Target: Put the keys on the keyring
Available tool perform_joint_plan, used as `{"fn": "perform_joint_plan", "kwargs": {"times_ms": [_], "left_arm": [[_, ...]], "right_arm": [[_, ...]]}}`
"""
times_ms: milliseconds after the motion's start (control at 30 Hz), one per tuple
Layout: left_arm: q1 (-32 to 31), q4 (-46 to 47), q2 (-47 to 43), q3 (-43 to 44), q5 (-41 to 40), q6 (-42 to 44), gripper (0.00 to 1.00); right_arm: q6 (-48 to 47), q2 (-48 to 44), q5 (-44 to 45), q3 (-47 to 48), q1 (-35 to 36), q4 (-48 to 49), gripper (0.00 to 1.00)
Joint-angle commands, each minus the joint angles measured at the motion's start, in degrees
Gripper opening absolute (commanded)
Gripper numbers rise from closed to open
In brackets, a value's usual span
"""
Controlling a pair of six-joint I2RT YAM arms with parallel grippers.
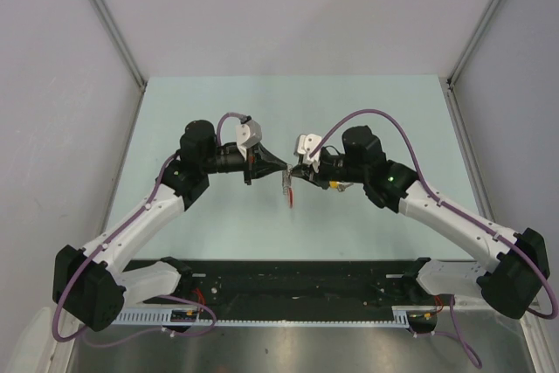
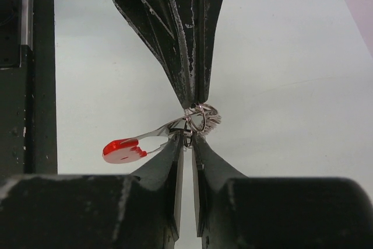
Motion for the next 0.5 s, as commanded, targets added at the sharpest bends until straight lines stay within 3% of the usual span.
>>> {"fn": "perform_joint_plan", "kwargs": {"times_ms": [0,100,333,467], "left_arm": [[0.2,4.1,-2.0,-0.5,1.6,-1.8,0.01],[0.2,4.6,-2.2,-0.8,1.4,-2.0,0.00],[0.2,3.1,-2.8,-1.0,0.7,-1.4,0.01],[0.2,-0.4,-3.8,-0.9,-1.0,0.6,0.18]], "right_arm": [[0.9,-0.4,-2.3,-0.2,-0.6,3.0,0.10],[0.6,-0.3,-2.4,-0.3,-0.7,2.8,0.00],[-0.2,-2.0,-1.0,-0.2,-0.9,3.2,0.00],[-1.0,-3.1,-1.0,-0.2,-0.7,3.5,0.00]]}}
